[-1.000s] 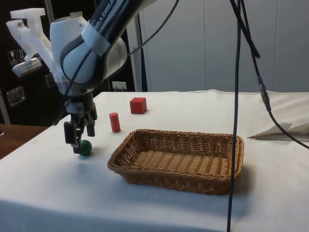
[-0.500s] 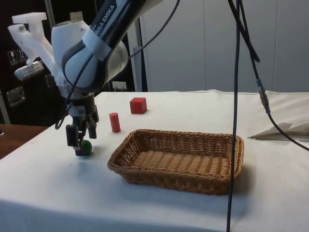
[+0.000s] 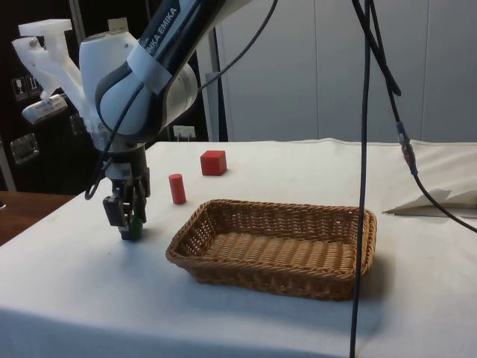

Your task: Pick up the object to the left of the cylinder and place it into the basket.

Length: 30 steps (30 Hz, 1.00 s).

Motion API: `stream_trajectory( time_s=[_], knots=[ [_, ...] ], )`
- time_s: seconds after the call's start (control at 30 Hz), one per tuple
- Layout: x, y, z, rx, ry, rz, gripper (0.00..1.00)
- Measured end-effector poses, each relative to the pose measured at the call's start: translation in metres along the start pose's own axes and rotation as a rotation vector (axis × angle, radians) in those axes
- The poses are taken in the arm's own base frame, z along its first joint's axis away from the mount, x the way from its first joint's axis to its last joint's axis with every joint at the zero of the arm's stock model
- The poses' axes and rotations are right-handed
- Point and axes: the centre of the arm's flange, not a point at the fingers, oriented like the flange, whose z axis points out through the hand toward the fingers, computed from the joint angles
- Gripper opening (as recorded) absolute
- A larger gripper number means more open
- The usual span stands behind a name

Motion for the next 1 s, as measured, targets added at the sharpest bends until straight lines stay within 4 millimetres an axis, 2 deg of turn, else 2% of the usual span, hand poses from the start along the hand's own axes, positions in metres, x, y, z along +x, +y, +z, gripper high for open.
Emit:
stream_trajectory(
  time_s=[0.03,0.07,0.57,1.0],
  knots=[
    [0.000,0.000,0.000,0.000,0.000,0.000,0.01],
    [0.000,0.000,0.000,0.000,0.000,0.000,0.00],
    [0.000,-0.001,0.000,0.000,0.000,-0.002,0.00],
    [-0.001,-0.006,-0.021,0.007,0.015,-0.005,0.00]
  ],
)
